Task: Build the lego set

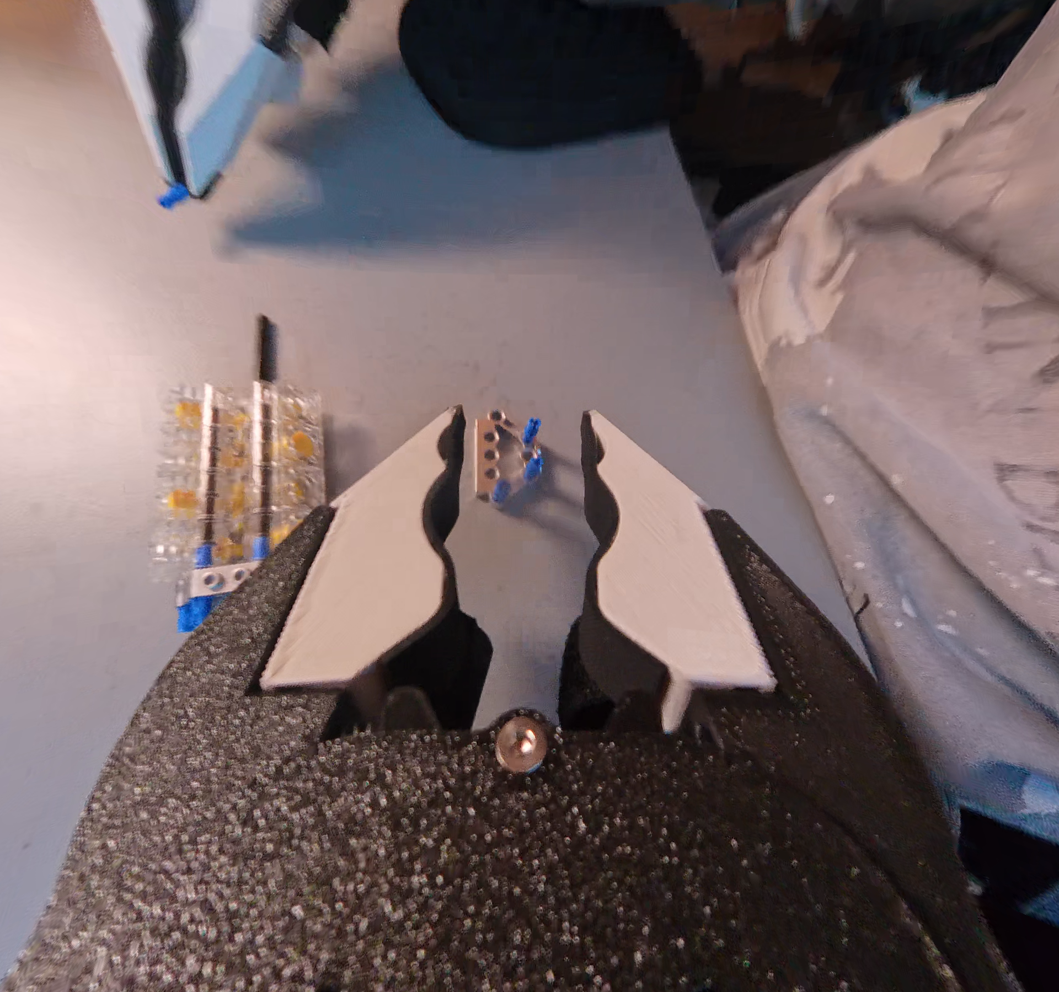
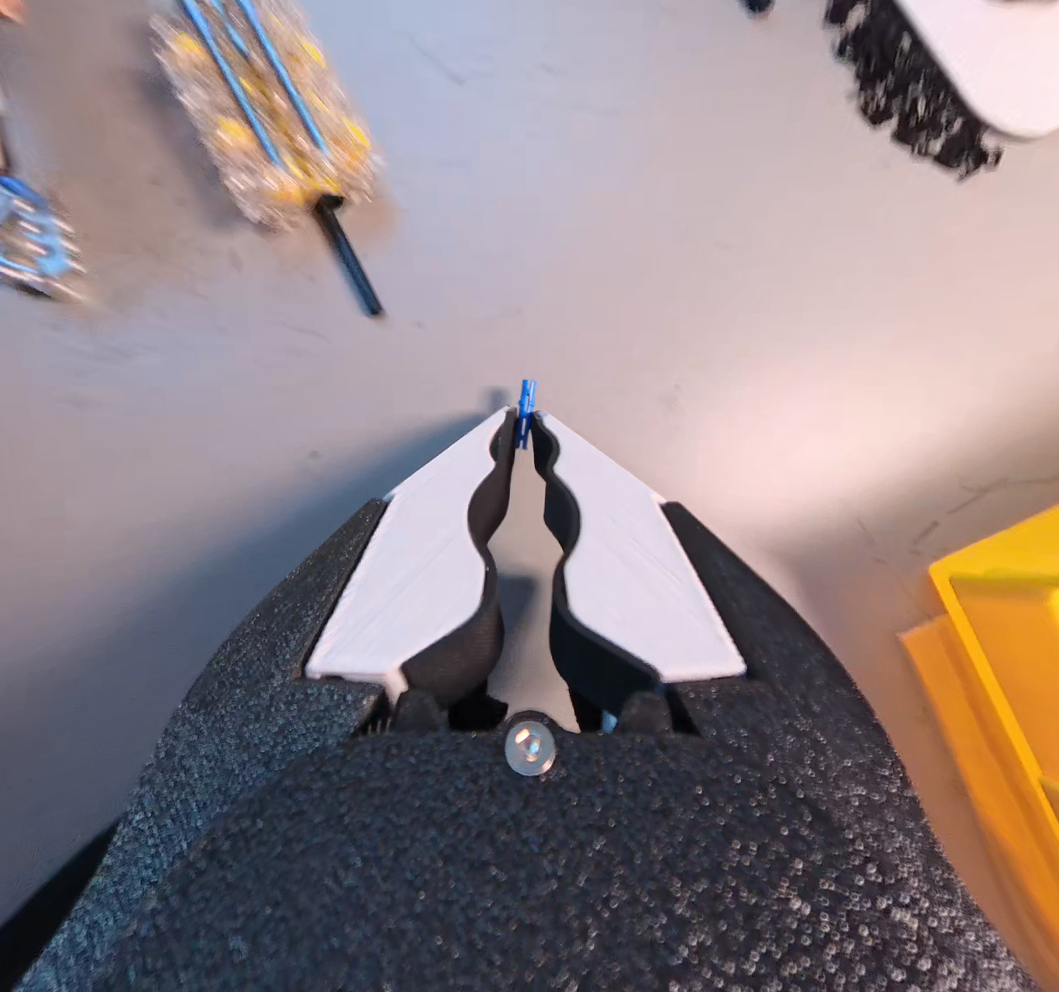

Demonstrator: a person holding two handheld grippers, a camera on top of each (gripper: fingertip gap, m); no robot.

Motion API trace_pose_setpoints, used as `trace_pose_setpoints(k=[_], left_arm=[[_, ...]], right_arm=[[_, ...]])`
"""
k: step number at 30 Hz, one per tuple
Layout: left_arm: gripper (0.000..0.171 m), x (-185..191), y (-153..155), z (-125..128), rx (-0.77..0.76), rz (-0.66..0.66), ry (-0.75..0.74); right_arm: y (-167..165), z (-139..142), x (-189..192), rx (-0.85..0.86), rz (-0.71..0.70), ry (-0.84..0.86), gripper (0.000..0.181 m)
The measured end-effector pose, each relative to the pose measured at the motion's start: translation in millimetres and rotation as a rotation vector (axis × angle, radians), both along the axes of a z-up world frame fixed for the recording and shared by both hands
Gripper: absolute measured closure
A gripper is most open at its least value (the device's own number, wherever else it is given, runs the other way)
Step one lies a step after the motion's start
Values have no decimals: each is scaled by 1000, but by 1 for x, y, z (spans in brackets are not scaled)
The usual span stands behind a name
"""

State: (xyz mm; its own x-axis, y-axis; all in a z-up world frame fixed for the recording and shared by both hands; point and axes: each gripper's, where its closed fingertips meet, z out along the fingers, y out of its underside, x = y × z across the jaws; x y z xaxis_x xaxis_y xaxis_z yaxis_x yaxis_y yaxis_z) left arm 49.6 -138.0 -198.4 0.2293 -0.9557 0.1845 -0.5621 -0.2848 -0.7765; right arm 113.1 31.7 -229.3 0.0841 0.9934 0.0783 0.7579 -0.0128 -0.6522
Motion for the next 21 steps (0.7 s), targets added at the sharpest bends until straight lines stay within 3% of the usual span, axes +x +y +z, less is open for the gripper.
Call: trace_pose_setpoints(k=[2, 7, 9, 12, 15, 21], left_arm=[[132, -2, 16, 22, 22, 79, -128], [134, -2, 51, 71, 57, 299, -469], [135, -2, 56, 86, 80, 346, -561], [140, -5, 53, 100, 140, 353, -618], [144, -9, 53, 106, 201, 367, -604], [153, -11, 54, 108, 191, 393, -615]], right_arm=[[-21, 26, -16, -44, 32, 171, 178], [-83, 135, -61, -284, -7, 823, 178], [-98, 158, -71, -394, -32, 1014, 179], [-113, 161, -83, -551, -38, 1137, 179], [-107, 158, -85, -629, -104, 1213, 179], [-112, 148, -89, -557, -158, 1220, 178]])
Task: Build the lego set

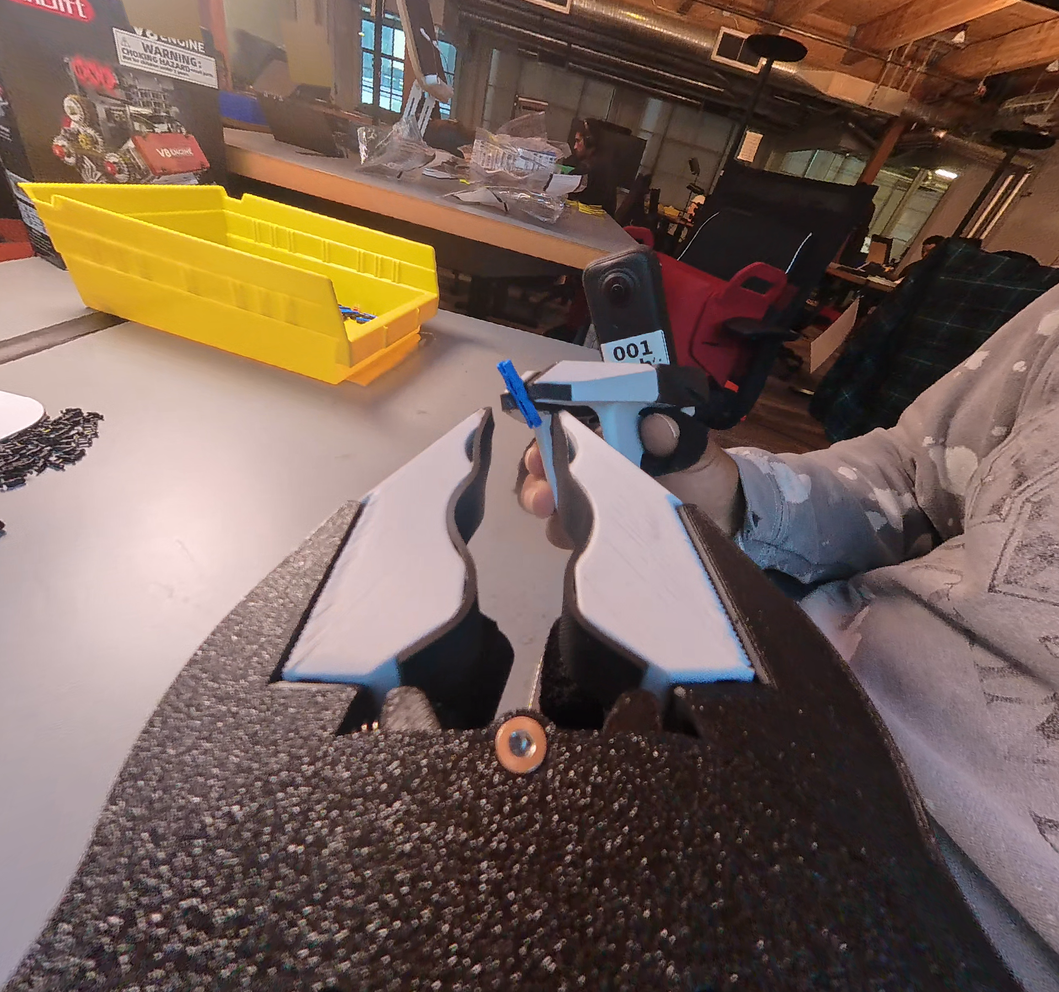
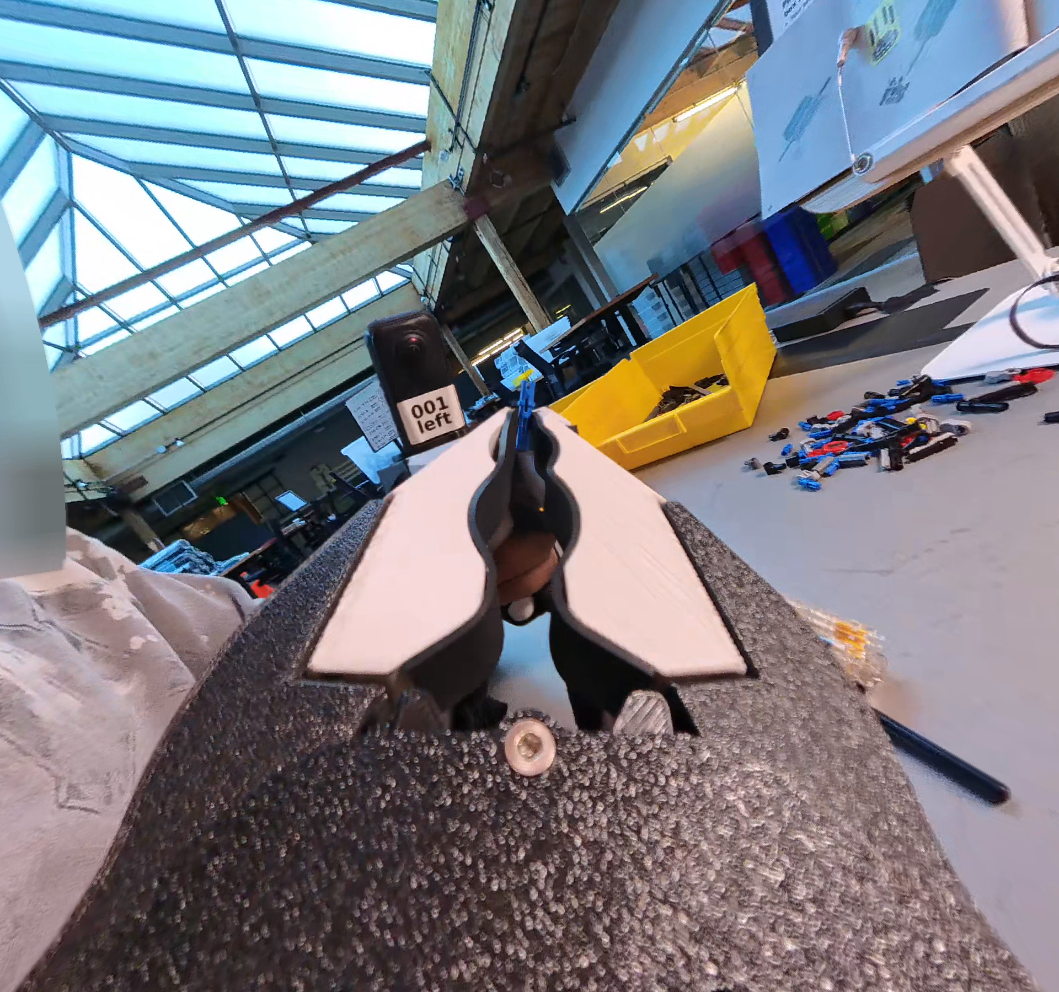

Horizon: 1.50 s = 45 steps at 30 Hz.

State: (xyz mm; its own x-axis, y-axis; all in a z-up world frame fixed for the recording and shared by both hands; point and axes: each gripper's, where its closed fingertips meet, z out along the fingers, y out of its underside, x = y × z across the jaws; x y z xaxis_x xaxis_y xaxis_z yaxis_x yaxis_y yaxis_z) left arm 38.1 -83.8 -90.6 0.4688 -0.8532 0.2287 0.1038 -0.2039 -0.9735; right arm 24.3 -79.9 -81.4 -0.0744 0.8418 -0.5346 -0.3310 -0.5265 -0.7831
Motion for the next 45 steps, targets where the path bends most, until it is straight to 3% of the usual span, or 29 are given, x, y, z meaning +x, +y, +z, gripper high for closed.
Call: trace_pose_setpoints(k=[8, 15, 20, 26, 45], left_arm=[[164, -2, 3, -12, 23, 25, 123], [170, -5, 0, -31, 129, 11, 363], [170, 6, -11, -43, 156, -60, 447], [170, 17, -22, -55, 159, -135, 490], [170, 23, -28, -65, 134, -193, 503]], right_arm=[[-1, -11, -3, 53, -42, -43, 179], [2, -29, 6, 335, -44, -345, 180], [-7, -34, 17, 531, 43, -492, 169], [-25, -50, 25, 780, 224, -701, 170], [-32, -59, 24, 900, 322, -779, 178]])
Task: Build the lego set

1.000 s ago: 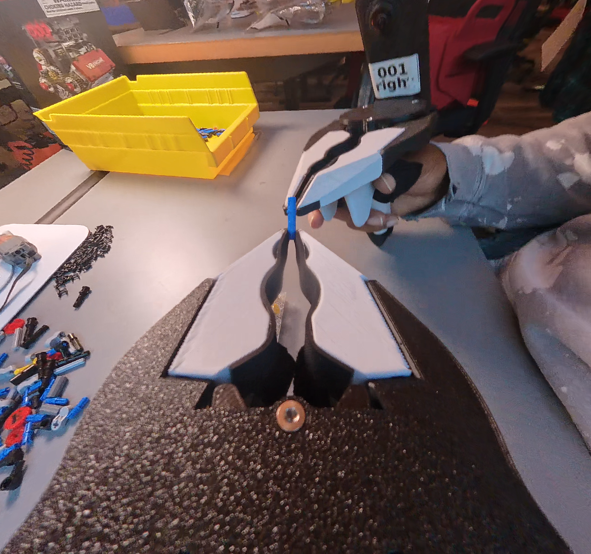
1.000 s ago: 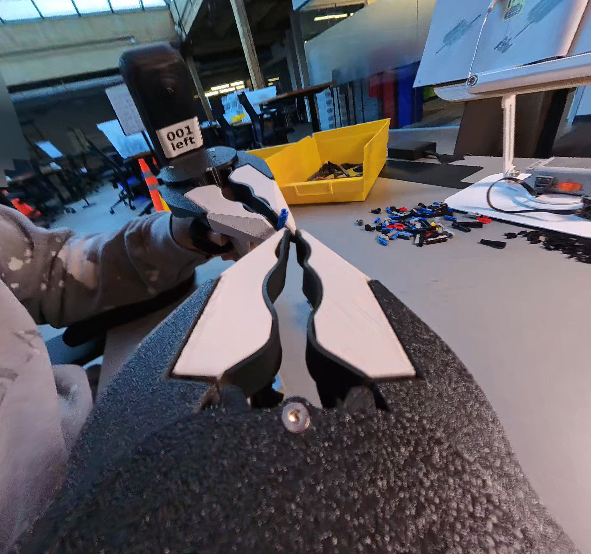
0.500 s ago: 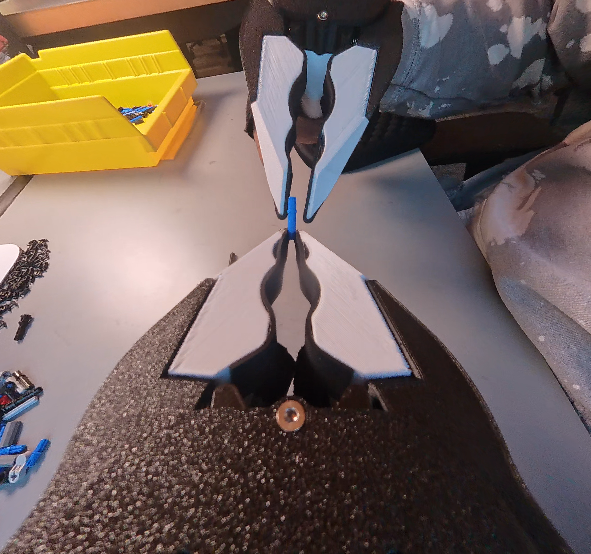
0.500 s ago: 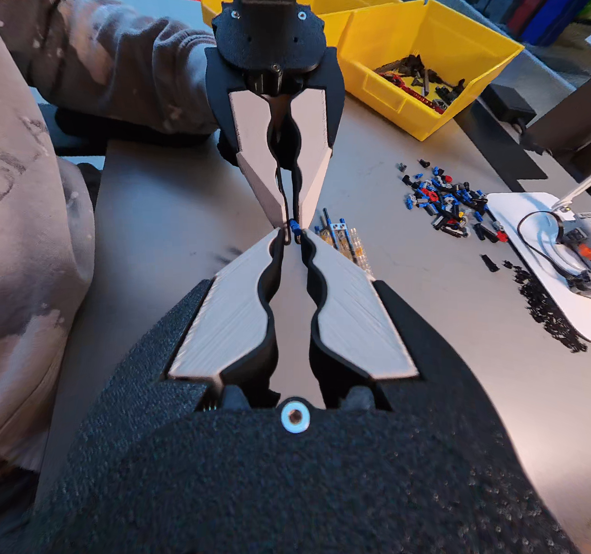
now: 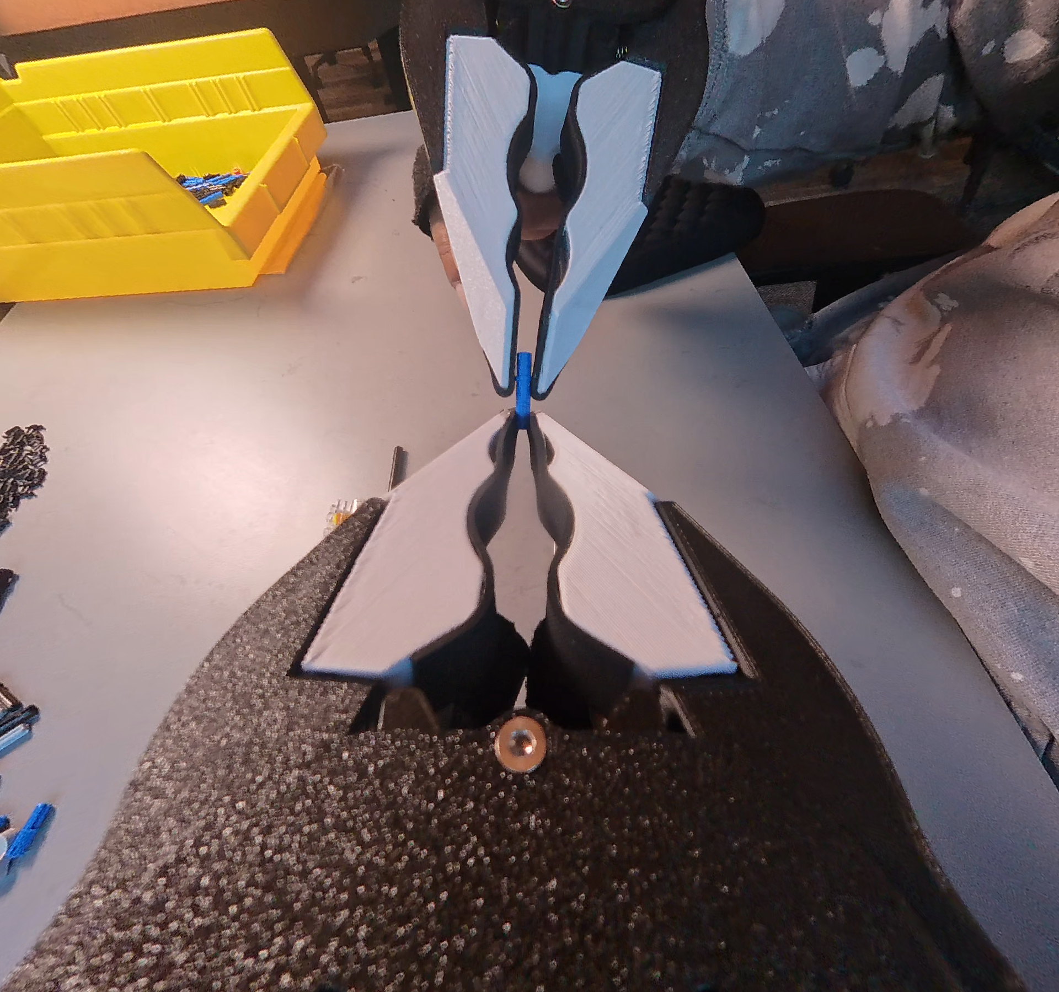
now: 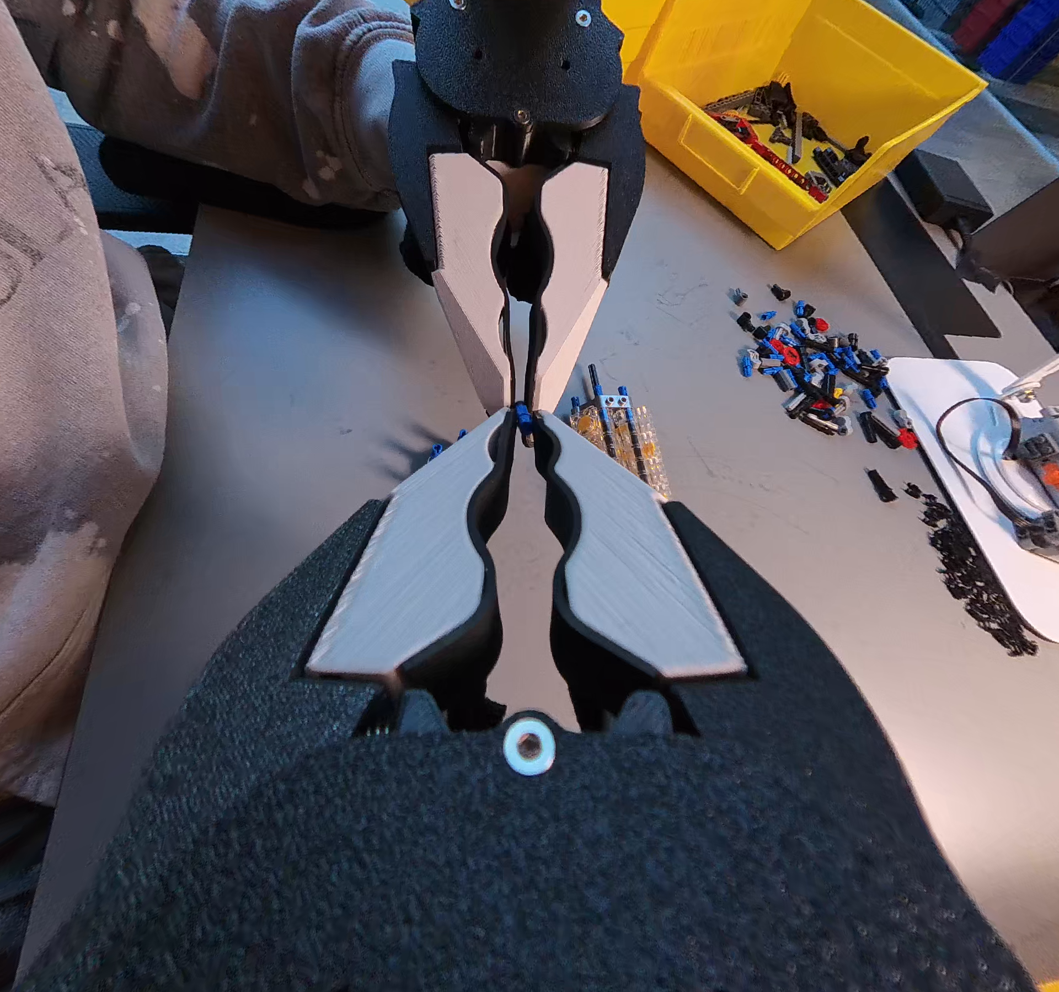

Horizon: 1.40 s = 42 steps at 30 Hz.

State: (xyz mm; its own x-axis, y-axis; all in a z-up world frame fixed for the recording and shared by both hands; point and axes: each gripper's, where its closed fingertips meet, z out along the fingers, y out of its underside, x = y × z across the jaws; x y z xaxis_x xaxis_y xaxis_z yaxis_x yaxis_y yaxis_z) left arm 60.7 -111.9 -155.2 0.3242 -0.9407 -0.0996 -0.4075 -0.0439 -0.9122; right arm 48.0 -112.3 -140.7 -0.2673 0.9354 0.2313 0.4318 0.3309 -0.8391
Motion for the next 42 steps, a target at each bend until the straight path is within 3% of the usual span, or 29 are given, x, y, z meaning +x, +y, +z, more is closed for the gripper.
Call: trace_pose_setpoints(k=[6, 10, 13, 17, 21, 24, 42], left_arm=[[169, -1, -9, -8, -66, -53, 39], [140, -17, -25, -25, -210, -122, 140], [135, -23, -32, -39, -269, -136, 200], [134, -20, -35, -68, -306, -138, 303], [138, -15, -31, -79, -316, -118, 323], [145, -15, -29, -80, -308, -109, 325], [145, -13, -28, -80, -310, -96, 335]], right_arm=[[-6, -8, 2, -9, 50, -94, 178], [-10, -43, 8, 47, 111, -312, 179], [-11, -65, 11, 95, 157, -441, 179], [-11, -75, 12, 145, 206, -549, 179], [-11, -81, 12, 194, 235, -599, 179], [-11, -85, 14, 214, 250, -632, 179], [-20, -84, 6, 387, 376, -723, 179]])
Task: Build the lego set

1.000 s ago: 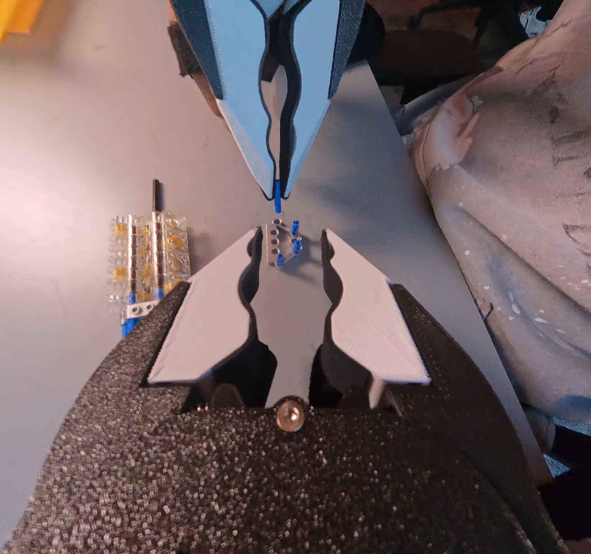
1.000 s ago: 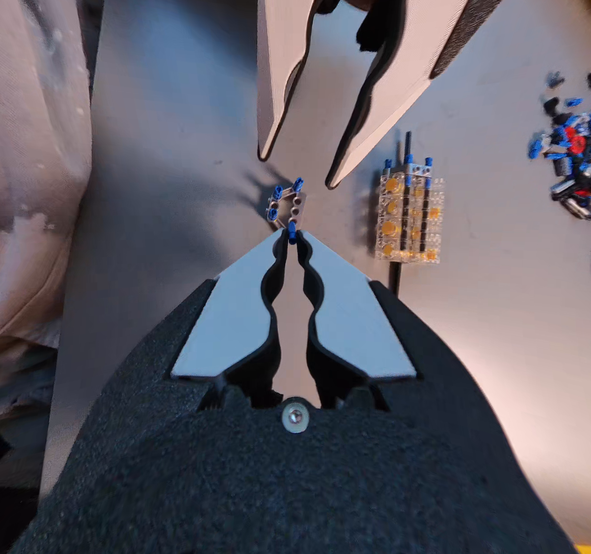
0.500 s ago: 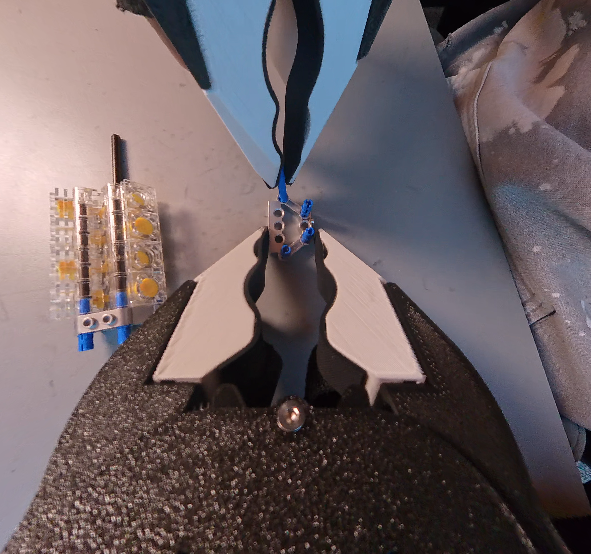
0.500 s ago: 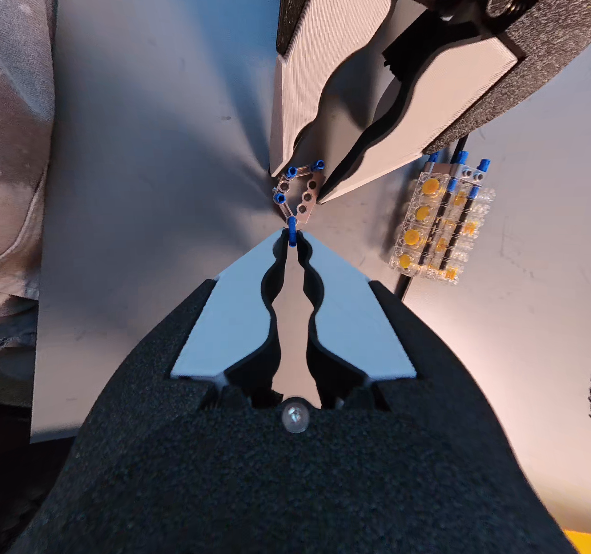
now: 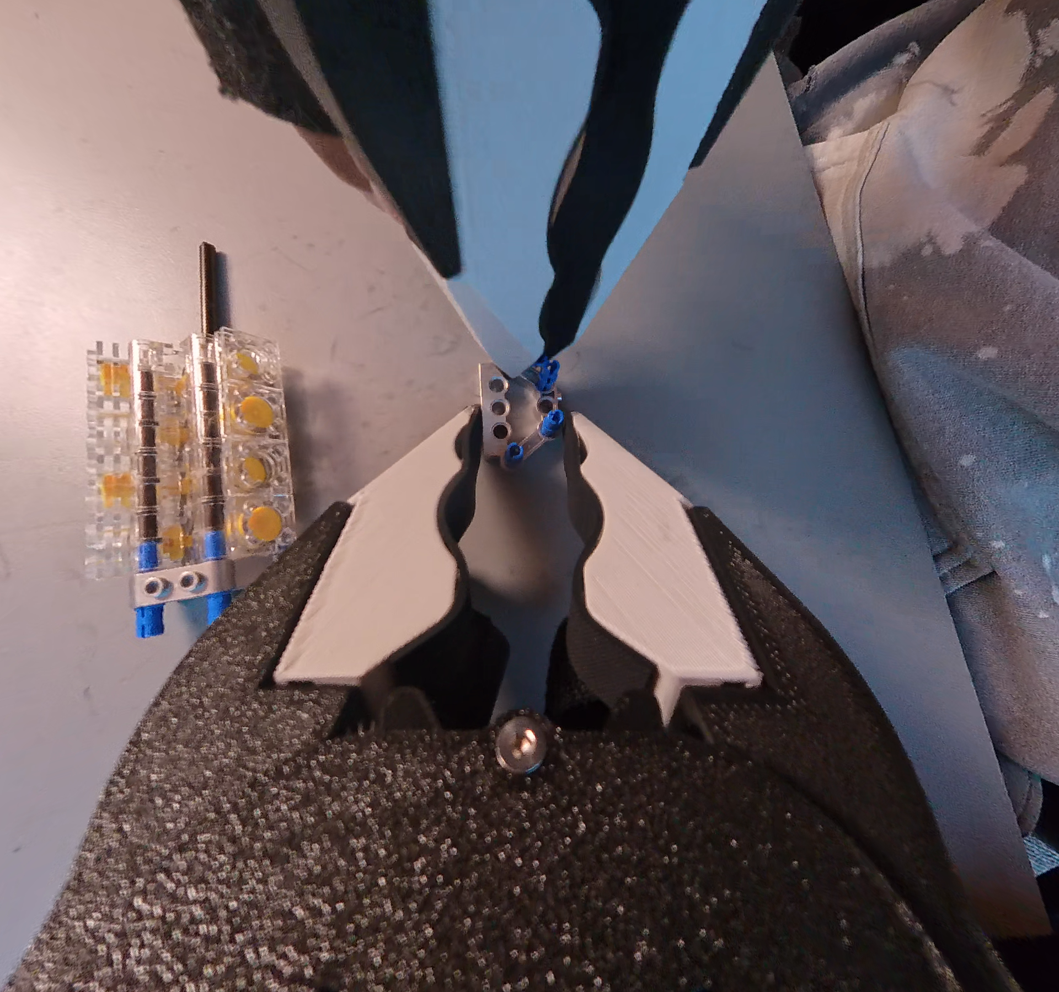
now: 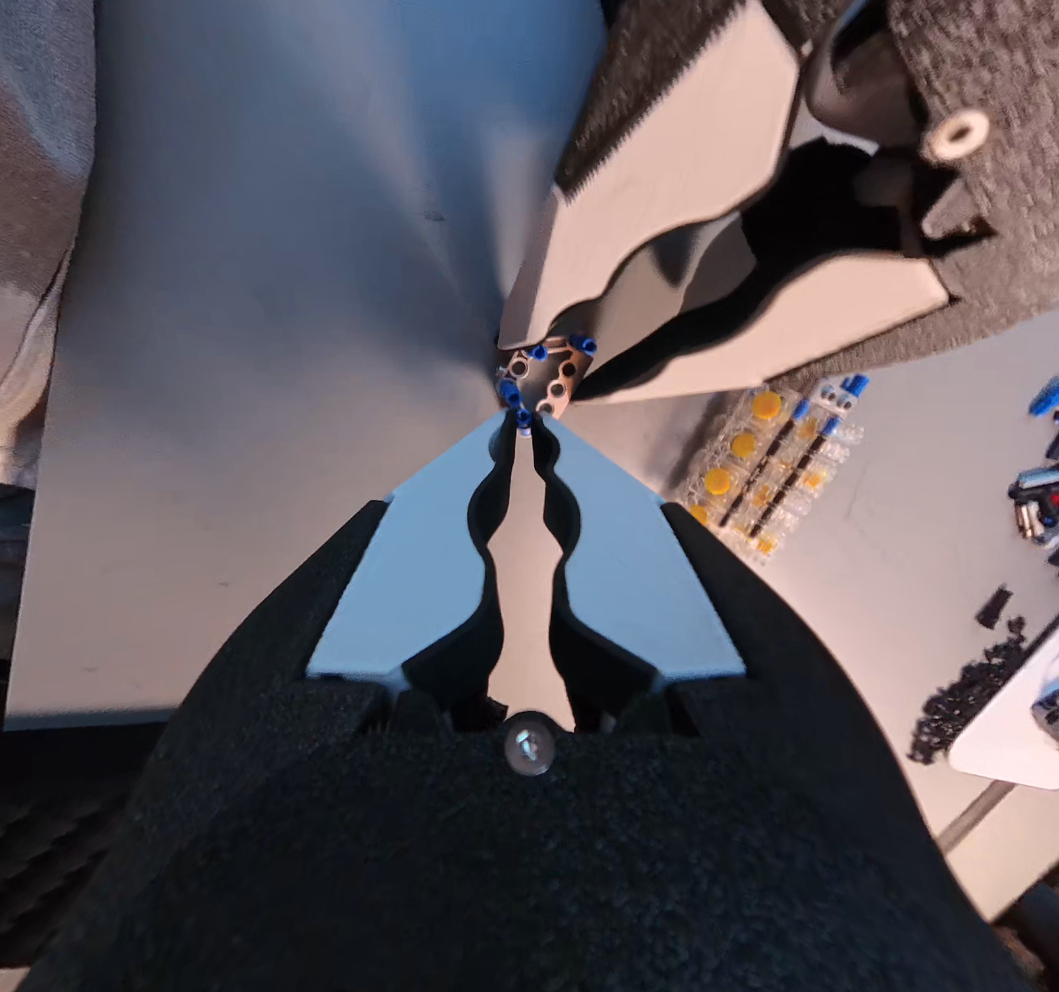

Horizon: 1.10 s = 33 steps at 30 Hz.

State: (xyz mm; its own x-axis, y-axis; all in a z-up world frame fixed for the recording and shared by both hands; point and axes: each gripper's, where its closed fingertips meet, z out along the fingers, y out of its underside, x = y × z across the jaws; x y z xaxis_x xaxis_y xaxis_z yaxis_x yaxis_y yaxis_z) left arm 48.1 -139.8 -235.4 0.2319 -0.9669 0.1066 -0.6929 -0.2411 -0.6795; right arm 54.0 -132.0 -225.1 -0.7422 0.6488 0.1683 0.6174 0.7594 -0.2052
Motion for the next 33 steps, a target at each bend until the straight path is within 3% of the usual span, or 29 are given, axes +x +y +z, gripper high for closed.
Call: trace_pose_setpoints(k=[6, 13, 17, 22, 33], left_arm=[[147, -1, -1, 0, -4, -3, 0], [147, -2, 1, 0, -9, 11, 6], [147, -2, 1, 0, -17, 18, 11], [147, -1, 1, 0, -18, 36, 21], [147, -1, 1, 0, -10, 29, 15]], right_arm=[[1, 0, 1, -45, -18, -15, 179], [5, 2, 0, -376, -301, 184, 179], [6, 2, 1, -376, -354, 254, 179], [5, -3, 5, -501, -477, 287, 179], [6, -4, 6, -375, -452, 260, 179]])
